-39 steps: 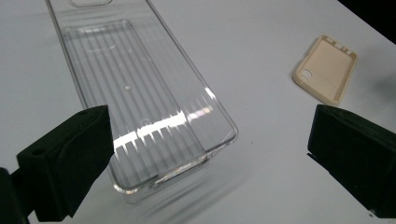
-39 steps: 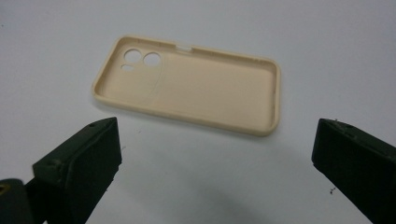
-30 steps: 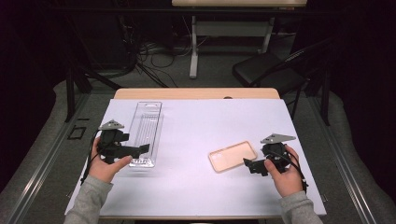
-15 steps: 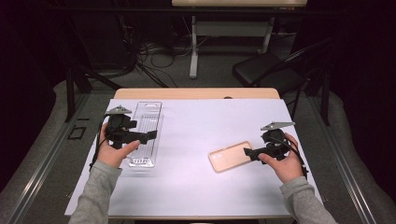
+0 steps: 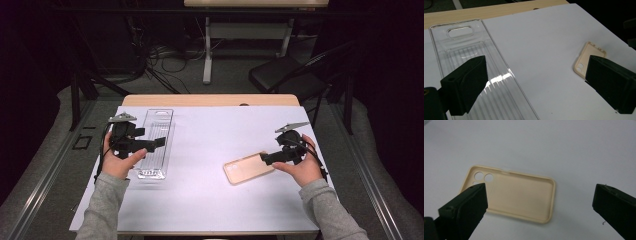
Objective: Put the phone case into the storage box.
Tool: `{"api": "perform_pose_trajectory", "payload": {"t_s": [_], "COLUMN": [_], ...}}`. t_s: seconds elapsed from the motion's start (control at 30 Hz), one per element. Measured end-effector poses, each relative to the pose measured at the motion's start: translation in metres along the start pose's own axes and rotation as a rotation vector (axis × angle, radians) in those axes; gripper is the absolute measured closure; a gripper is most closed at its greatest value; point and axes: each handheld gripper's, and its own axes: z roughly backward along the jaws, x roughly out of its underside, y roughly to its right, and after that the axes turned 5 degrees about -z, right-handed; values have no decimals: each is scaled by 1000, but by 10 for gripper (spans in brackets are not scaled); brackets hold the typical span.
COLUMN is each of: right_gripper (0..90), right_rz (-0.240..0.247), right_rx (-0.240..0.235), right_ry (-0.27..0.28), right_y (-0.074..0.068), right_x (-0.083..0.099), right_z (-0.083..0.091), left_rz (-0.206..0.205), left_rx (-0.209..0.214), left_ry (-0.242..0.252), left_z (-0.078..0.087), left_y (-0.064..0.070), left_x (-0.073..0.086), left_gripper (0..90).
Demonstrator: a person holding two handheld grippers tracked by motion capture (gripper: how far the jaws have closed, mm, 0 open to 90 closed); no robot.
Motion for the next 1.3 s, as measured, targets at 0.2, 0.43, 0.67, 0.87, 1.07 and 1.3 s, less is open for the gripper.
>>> {"api": "perform_pose_trajectory", "payload": {"t_s": [0.2,0.43,0.67,0.87,1.07,1.3], "right_gripper": [121,222,351,409,433,495], "right_rz": [9,19,27,2,8,6], "right_rx": [5,12,8,24,50,80], "right_ry": [-25,-98,-181,-250,-258,-287], "right_y": [3,8,15,19,18,17], "right_x": [-10,-20,-27,-32,-37,-40], "right_z": [-2,-13,-24,-33,-36,-39], "left_rz": [-1,2,2,-2,3,6], "left_rx": [-1,-6,-9,-10,-9,-10], "left_ry": [3,6,5,0,9,9], "left_z": [1,3,3,2,2,2], "left_y": [-1,-2,-4,-4,-4,-4], "left_x": [1,3,4,4,3,4], "left_gripper": [58,58,58,64,69,72]}}
